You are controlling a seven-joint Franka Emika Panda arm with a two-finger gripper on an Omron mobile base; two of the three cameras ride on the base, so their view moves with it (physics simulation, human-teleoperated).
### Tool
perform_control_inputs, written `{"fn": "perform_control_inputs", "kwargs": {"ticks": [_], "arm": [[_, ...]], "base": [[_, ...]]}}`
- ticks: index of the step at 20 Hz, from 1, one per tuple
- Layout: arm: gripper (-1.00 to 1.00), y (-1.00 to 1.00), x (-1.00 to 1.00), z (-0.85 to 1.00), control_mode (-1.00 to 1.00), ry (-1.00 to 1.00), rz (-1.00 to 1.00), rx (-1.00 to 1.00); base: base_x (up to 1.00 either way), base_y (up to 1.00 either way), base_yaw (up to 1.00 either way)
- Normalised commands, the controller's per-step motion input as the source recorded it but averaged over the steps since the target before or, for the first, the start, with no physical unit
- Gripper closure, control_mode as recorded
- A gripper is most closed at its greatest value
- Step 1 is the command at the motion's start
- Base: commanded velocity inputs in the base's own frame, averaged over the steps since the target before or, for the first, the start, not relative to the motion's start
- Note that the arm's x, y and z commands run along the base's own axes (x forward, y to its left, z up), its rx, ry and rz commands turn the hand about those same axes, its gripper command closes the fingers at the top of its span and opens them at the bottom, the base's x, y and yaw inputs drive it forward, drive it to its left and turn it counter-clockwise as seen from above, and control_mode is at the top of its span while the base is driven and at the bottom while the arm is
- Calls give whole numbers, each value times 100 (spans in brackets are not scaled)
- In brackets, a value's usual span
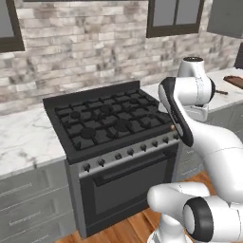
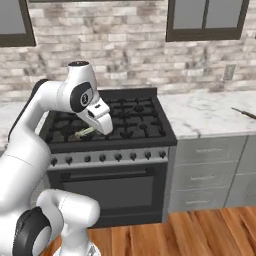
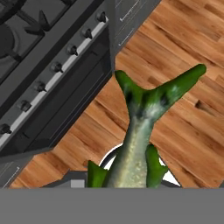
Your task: Retrieve the fish from the fridge and place it on the cutting board.
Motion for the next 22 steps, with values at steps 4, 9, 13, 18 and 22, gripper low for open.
{"fn": "perform_control_inputs", "kwargs": {"ticks": [4,9,13,18,22], "arm": [[100,0,0,0,100,0,0,0],[100,0,0,0,100,0,0,0],[100,0,0,0,100,0,0,0],[100,0,0,0,100,0,0,0],[100,0,0,0,100,0,0,0]], "base": [[40,-73,7],[38,-69,7],[39,-65,7],[45,-65,8],[45,-70,9]]}}
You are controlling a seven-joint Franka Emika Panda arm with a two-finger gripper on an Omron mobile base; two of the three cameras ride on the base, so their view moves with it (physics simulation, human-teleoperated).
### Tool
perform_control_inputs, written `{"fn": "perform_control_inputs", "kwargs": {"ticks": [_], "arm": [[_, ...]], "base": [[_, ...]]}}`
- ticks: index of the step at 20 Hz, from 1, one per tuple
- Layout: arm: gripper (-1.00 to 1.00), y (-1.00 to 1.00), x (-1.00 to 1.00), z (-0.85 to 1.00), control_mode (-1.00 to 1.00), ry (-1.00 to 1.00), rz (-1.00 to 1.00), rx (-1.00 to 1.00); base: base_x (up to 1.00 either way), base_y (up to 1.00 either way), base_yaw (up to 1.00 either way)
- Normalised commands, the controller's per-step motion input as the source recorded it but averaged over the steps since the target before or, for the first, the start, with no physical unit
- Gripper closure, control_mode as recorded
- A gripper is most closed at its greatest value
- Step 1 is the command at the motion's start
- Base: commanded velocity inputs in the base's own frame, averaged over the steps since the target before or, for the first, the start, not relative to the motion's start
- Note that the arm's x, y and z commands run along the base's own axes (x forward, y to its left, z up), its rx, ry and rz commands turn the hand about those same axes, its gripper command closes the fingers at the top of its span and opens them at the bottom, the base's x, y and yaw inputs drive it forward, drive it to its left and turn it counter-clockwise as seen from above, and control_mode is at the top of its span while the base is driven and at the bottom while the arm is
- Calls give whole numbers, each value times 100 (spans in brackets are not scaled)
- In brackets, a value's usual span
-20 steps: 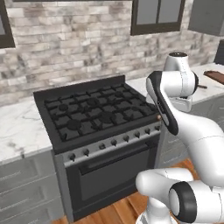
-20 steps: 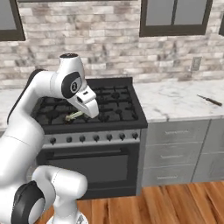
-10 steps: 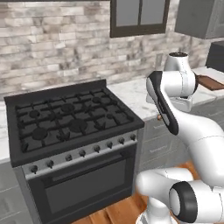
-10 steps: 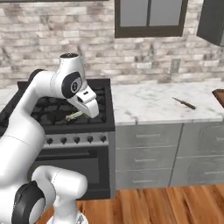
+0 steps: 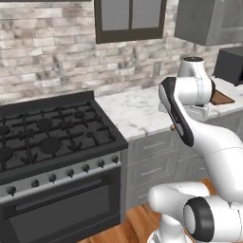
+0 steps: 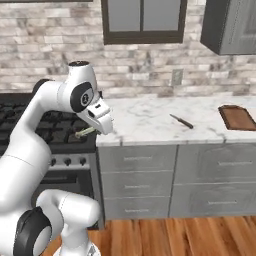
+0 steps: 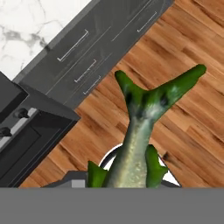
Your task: Retrieve the fish from the fridge and place it on the cutting board.
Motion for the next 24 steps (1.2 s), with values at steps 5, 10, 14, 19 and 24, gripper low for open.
{"fn": "perform_control_inputs", "kwargs": {"ticks": [5,10,14,19,24], "arm": [[100,0,0,0,100,0,0,0],[100,0,0,0,100,0,0,0],[100,0,0,0,100,0,0,0],[100,0,0,0,100,0,0,0],[100,0,0,0,100,0,0,0]], "base": [[46,-70,9],[57,-67,11],[60,-64,11],[57,-62,11],[43,-73,9]]}}
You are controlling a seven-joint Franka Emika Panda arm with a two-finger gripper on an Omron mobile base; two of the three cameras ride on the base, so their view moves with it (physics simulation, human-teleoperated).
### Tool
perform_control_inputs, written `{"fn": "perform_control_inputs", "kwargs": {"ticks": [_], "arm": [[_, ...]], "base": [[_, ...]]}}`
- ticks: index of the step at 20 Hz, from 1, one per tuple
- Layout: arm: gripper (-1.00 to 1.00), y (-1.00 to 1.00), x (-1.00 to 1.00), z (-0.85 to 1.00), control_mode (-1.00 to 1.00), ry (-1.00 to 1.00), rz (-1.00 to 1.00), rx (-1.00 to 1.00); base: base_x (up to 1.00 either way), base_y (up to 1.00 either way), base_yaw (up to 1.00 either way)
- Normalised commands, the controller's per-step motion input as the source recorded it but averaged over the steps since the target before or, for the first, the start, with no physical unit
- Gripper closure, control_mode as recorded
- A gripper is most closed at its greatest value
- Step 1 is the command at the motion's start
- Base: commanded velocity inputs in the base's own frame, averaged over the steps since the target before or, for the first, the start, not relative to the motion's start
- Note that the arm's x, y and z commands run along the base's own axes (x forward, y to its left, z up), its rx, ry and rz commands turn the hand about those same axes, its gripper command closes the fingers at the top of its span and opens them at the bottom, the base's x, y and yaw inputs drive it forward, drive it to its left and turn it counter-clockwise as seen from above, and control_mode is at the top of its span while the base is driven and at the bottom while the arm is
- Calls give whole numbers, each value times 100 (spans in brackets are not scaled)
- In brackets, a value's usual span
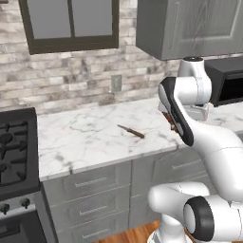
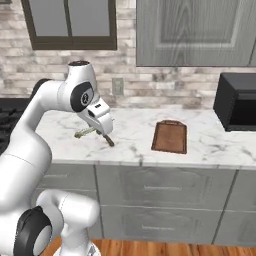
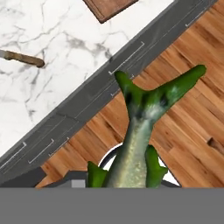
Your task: Retrieve the fish from the fridge and place it on the cutting board.
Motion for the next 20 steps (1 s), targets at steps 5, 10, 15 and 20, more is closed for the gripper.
{"fn": "perform_control_inputs", "kwargs": {"ticks": [5,10,15,20], "arm": [[100,0,0,0,100,0,0,0],[100,0,0,0,100,0,0,0],[100,0,0,0,100,0,0,0],[100,-4,7,-6,-100,0,0,0]], "base": [[42,-67,9],[32,-38,10],[0,0,1],[0,0,0]]}}
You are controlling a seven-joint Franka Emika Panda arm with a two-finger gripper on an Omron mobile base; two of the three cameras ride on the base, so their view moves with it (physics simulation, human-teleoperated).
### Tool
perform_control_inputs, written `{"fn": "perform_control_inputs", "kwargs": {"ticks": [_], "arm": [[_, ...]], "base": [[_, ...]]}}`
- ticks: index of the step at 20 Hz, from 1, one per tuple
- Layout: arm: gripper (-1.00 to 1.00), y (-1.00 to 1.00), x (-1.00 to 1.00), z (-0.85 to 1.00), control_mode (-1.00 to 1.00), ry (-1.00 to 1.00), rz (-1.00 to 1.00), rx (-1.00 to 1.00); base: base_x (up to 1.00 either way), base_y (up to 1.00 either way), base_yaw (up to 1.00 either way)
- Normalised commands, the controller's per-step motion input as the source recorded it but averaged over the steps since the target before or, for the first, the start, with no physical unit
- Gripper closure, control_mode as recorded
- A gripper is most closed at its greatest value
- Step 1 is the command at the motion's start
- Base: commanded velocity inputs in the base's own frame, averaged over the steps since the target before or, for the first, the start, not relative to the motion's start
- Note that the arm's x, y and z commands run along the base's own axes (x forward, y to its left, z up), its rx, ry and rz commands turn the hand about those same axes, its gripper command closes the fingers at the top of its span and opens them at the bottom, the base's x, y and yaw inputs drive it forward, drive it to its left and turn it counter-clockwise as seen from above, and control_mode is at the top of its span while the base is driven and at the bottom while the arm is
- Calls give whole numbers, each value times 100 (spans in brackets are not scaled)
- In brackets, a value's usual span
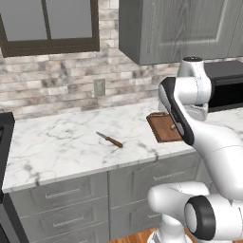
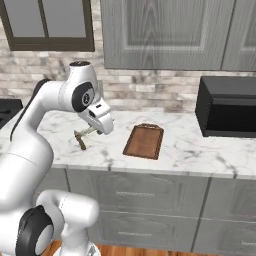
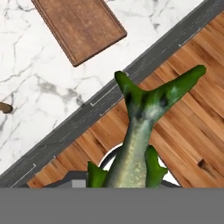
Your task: Retrieve the fish from the fridge and place it on the cutting board.
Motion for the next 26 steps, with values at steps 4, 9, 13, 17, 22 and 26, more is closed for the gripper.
{"fn": "perform_control_inputs", "kwargs": {"ticks": [4,9,13,17,22,26], "arm": [[100,-15,29,-20,-100,0,2,0],[100,-70,83,-70,-100,11,0,0],[100,-67,91,-55,-100,2,3,1],[100,-57,100,-54,-100,11,1,1],[100,-14,90,-48,-100,1,0,0],[100,-1,66,-49,-100,1,0,0]], "base": [[0,0,0],[0,0,0],[0,0,0],[0,0,0],[0,0,0],[0,0,0]]}}
